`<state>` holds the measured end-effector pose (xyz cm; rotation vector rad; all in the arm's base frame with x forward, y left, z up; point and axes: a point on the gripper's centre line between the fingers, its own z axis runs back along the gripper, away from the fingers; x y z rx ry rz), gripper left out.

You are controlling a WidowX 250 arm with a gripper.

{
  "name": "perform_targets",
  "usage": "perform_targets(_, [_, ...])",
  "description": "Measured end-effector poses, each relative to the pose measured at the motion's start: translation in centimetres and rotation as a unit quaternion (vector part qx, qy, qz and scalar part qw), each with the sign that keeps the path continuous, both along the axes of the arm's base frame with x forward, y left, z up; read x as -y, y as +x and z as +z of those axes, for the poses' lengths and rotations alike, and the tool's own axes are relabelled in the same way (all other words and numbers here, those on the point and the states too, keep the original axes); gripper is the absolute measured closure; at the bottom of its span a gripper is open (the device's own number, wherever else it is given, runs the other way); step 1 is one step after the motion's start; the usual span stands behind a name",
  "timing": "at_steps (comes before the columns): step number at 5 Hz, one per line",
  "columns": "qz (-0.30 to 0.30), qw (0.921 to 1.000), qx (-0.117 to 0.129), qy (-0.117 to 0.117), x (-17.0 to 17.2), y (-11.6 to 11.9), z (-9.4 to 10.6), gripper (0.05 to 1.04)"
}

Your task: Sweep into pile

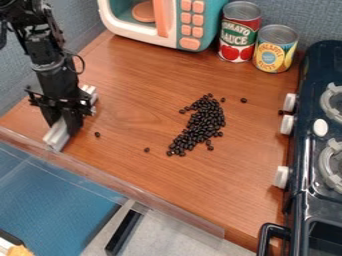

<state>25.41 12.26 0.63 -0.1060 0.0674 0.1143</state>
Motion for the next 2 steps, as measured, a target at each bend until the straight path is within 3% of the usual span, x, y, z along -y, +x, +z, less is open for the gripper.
perform_targets(2, [0.014, 0.9998, 0.012, -0.008, 2.8, 0.8, -0.2, 0.703])
